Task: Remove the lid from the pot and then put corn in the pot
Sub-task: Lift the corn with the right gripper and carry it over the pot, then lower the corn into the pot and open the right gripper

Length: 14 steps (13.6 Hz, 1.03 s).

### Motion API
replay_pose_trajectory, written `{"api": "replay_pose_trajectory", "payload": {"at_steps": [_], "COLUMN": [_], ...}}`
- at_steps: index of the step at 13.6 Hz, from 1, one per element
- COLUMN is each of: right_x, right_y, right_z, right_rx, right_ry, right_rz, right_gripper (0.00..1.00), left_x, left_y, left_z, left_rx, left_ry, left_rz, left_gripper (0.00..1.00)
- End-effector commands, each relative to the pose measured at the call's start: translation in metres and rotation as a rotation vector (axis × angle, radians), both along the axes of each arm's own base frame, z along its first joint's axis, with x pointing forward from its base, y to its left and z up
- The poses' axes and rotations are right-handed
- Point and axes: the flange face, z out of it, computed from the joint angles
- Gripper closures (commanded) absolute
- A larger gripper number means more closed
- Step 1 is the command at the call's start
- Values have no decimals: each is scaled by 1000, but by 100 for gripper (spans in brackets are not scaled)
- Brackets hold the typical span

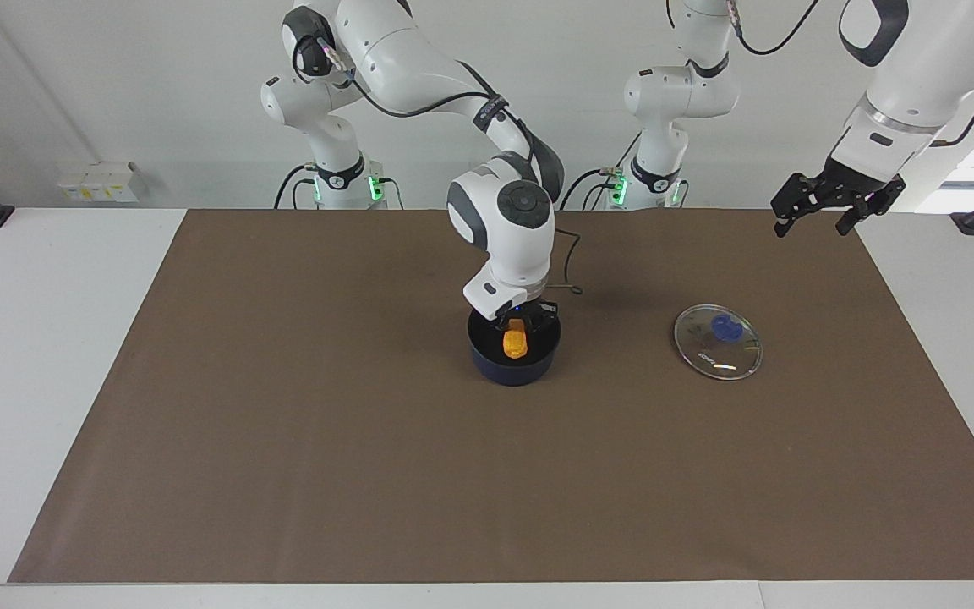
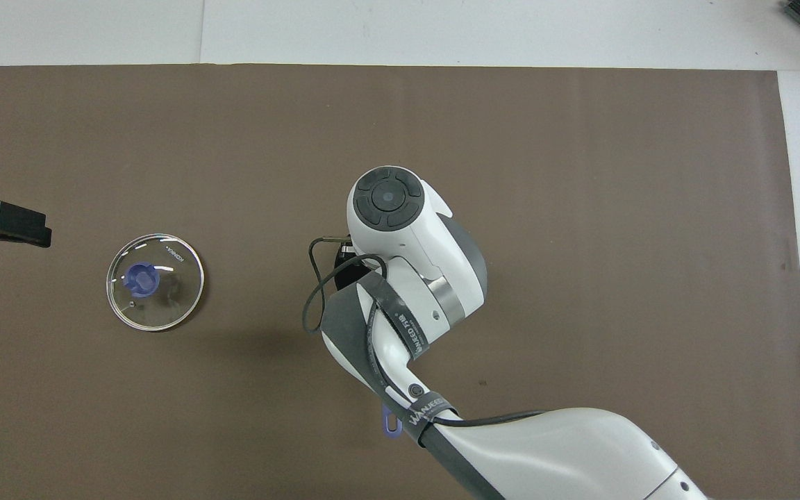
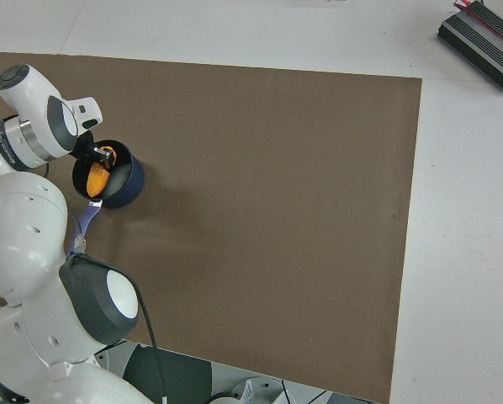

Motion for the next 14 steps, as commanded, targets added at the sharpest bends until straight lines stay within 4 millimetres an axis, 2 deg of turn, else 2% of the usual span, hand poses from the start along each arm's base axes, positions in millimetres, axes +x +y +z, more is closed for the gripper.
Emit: {"api": "replay_pose_trajectory", "payload": {"at_steps": [1,2,6,7,8,9,10,11,12,14], "right_x": [-2,-4,-7,-8,-6,-5,-1,3,10,30], "right_y": [-6,-5,-9,-9,-10,-10,-13,-18,-30,-75], "right_z": [-2,-5,-9,-8,-6,-4,2,16,31,80], "right_rx": [33,56,69,64,50,51,54,65,75,105], "right_ry": [-10,-7,-13,-7,-16,-21,-31,-49,-70,-135], "right_rz": [-35,-50,-60,-59,-55,-60,-66,-74,-93,-140], "right_gripper": [62,52,46,36,5,0,0,0,0,0], "left_x": [-8,-8,-8,-8,-8,-8,-8,-8,-8,-8], "left_y": [2,2,2,2,2,2,2,2,2,2], "left_z": [1,1,1,1,1,1,1,1,1,1], "left_rx": [-9,-9,-9,-9,-9,-9,-9,-9,-9,-9], "left_ry": [-4,-4,-4,-4,-4,-4,-4,-4,-4,-4], "left_rz": [-1,-1,-2,-1,-1,-1,-1,-2,-1,-2], "left_gripper": [0,0,0,0,0,0,0,0,0,0]}}
